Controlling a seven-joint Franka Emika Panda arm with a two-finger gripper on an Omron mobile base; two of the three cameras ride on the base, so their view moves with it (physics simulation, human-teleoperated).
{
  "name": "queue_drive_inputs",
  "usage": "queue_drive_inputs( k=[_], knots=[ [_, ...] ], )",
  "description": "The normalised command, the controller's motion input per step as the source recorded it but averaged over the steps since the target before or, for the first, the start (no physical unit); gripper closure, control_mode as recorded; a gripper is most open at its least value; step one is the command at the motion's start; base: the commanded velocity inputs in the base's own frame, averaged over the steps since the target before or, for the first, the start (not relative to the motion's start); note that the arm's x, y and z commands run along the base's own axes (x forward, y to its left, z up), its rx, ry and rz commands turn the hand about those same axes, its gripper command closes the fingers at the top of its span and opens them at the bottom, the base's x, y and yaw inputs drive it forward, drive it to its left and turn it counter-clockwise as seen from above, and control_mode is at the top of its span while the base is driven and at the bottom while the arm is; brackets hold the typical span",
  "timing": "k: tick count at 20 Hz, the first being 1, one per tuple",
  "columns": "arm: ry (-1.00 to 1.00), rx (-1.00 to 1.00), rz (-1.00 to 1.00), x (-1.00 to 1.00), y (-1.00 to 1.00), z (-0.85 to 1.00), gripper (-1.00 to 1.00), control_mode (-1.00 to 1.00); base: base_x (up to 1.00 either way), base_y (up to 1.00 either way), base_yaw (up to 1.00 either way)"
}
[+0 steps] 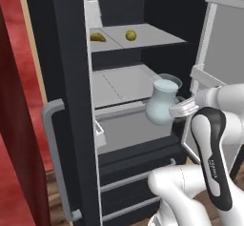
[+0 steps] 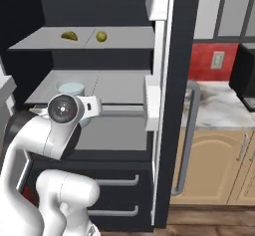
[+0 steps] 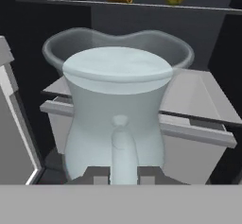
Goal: Move the tacos and lemon from the second highest shelf to the top shelf to make space. Then, place the pitcher from the counter on the cleared second highest shelf.
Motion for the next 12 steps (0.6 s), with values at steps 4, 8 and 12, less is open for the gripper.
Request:
queue_drive_inputs(
  k=[4,8,12],
  knots=[
    [0.00,0.00,0.00,0.00,0.00,0.00,1.00,1.00,0.57,0.26,0.00],
    [0.00,0.00,0.00,0.00,0.00,0.00,1.00,1.00,0.55,0.28,0.00],
    [0.00,0.00,0.00,0.00,0.00,0.00,1.00,1.00,0.51,0.35,0.00]
  ],
)
